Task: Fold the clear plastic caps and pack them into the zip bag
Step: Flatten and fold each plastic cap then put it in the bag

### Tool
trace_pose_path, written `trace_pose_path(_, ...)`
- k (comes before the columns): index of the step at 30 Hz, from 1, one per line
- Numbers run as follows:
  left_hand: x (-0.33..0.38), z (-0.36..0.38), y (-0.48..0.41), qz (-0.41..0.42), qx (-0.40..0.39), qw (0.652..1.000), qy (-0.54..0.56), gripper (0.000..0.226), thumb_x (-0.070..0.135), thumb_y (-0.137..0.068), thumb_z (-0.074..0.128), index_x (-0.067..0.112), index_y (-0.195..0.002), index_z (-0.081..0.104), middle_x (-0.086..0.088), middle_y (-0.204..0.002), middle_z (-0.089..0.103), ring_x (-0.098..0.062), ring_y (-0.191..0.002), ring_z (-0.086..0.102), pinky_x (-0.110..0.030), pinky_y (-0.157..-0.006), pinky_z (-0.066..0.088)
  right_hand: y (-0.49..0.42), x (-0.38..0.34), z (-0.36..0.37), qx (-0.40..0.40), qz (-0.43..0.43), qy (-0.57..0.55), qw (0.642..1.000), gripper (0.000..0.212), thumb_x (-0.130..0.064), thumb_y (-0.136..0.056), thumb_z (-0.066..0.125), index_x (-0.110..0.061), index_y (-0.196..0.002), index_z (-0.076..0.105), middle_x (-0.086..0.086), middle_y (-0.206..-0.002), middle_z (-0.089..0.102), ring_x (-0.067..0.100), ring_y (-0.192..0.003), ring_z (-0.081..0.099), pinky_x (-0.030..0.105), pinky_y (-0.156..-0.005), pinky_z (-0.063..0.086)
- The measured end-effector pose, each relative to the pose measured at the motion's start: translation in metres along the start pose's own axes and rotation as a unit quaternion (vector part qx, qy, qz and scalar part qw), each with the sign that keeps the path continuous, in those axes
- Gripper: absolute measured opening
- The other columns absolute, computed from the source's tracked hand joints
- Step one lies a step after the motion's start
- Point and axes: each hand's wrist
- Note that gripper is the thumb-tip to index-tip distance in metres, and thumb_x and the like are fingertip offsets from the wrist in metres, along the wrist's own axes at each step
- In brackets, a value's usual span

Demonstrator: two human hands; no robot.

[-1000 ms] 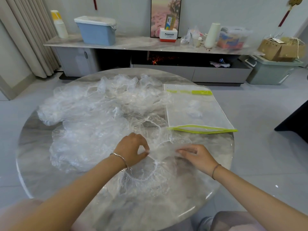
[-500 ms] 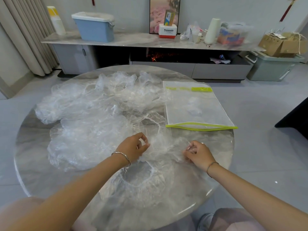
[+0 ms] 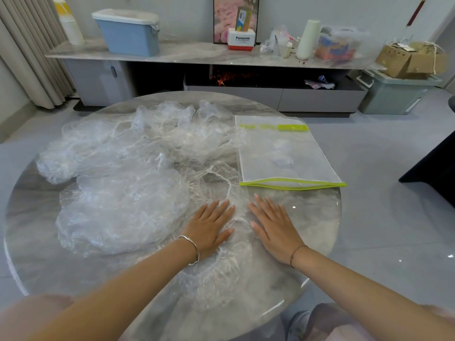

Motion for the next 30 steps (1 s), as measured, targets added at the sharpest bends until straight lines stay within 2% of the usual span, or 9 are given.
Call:
trace_pose_path(4, -0.003, 0.004, -0.002, 0.008, 0.005, 1.000, 0.005, 0.105, 0.071, -0.053, -0.044, 0.029, -0.145, -0.015, 0.006, -0.157, -0.012, -0.017, -0.145, -0.013, -0.028, -0.110, -0.017, 0.000, 0.009, 0.007, -0.056, 0.025, -0.004, 0.998, 0.081, -0.071, -0.070, -0.016, -0.040, -0.144, -0.013, -0.014, -0.156, -0.016, 0.005, -0.142, -0.019, 0.029, -0.112, -0.017)
trace_pose_path(8, -0.004, 0.003, -0.001, 0.011, 0.002, 1.000, 0.009, 0.107, 0.071, -0.052, -0.044, 0.029, -0.145, -0.014, 0.005, -0.157, -0.012, -0.018, -0.145, -0.012, -0.029, -0.110, -0.017, 0.001, 0.010, 0.009, -0.059, 0.019, -0.002, 0.998, 0.091, -0.079, -0.055, -0.034, -0.044, -0.137, -0.020, -0.016, -0.155, -0.018, 0.005, -0.141, -0.021, 0.031, -0.113, -0.017)
trace_pose_path(11, -0.005, -0.006, 0.001, 0.011, -0.010, 1.000, 0.027, 0.113, 0.080, -0.051, -0.035, 0.030, -0.149, -0.006, 0.007, -0.157, -0.011, -0.015, -0.144, -0.012, -0.029, -0.112, -0.015, 0.000, 0.009, 0.007, -0.065, 0.015, 0.001, 0.998, 0.091, -0.080, -0.060, -0.027, -0.041, -0.141, -0.018, -0.015, -0.155, -0.018, 0.006, -0.142, -0.021, 0.032, -0.113, -0.016)
trace_pose_path(14, -0.011, -0.029, 0.010, 0.035, 0.004, 0.998, 0.051, 0.109, 0.091, -0.060, 0.008, 0.027, -0.147, 0.021, 0.009, -0.157, 0.010, -0.014, -0.145, 0.003, -0.029, -0.114, -0.006, -0.003, 0.009, -0.001, -0.052, 0.011, 0.003, 0.999, 0.088, -0.067, -0.069, -0.014, -0.034, -0.150, 0.001, -0.012, -0.158, -0.007, 0.009, -0.144, -0.011, 0.034, -0.115, -0.012)
trace_pose_path(16, -0.016, -0.037, 0.016, 0.076, 0.058, 0.995, 0.023, 0.086, 0.082, -0.067, 0.037, 0.024, -0.130, 0.046, 0.005, -0.143, 0.039, -0.018, -0.135, 0.030, -0.029, -0.113, 0.012, -0.003, 0.004, -0.009, 0.007, -0.006, -0.032, 0.999, 0.084, -0.065, -0.076, -0.004, -0.029, -0.148, 0.023, -0.008, -0.157, 0.012, 0.012, -0.145, 0.004, 0.033, -0.116, -0.007)
trace_pose_path(18, -0.018, -0.040, 0.021, 0.096, 0.077, 0.992, 0.005, 0.059, 0.065, -0.076, 0.053, 0.022, -0.115, 0.055, 0.004, -0.121, 0.054, -0.018, -0.118, 0.046, -0.028, -0.104, 0.026, -0.002, -0.006, -0.015, 0.078, -0.054, -0.069, 0.993, 0.070, -0.061, -0.085, 0.013, -0.025, -0.138, 0.043, -0.005, -0.149, 0.034, 0.012, -0.138, 0.025, 0.031, -0.116, 0.003)
trace_pose_path(23, -0.013, -0.040, 0.020, 0.084, 0.085, 0.993, -0.008, 0.026, 0.035, -0.091, 0.052, 0.018, -0.106, 0.065, -0.002, -0.100, 0.067, -0.024, -0.098, 0.059, -0.034, -0.091, 0.040, 0.002, -0.028, -0.011, 0.127, -0.157, -0.042, 0.978, 0.046, -0.051, -0.084, 0.049, -0.024, -0.120, 0.060, -0.005, -0.125, 0.056, 0.011, -0.115, 0.045, 0.024, -0.103, 0.022)
trace_pose_path(27, -0.003, -0.041, 0.019, 0.087, 0.187, 0.978, 0.034, 0.036, 0.042, -0.088, 0.040, 0.021, -0.085, 0.068, 0.005, -0.076, 0.067, -0.019, -0.072, 0.063, -0.033, -0.069, 0.048, -0.006, -0.028, -0.005, 0.170, -0.147, 0.018, 0.974, 0.027, -0.037, -0.073, 0.061, -0.025, -0.096, 0.071, -0.006, -0.103, 0.066, 0.012, -0.095, 0.059, 0.028, -0.083, 0.045)
trace_pose_path(30, -0.001, -0.047, 0.022, 0.084, 0.184, 0.973, 0.108, 0.051, 0.066, -0.079, 0.046, 0.027, -0.108, 0.061, 0.009, -0.107, 0.064, -0.011, -0.100, 0.058, -0.030, -0.090, 0.042, -0.011, -0.023, -0.016, 0.213, -0.125, -0.050, 0.968, 0.022, -0.029, -0.080, 0.053, -0.023, -0.082, 0.074, -0.007, -0.087, 0.069, 0.016, -0.079, 0.065, 0.030, -0.071, 0.045)
Point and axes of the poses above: each hand's wrist, its own y-axis away from the middle knuckle, its own z-axis out of the palm, x = y × z
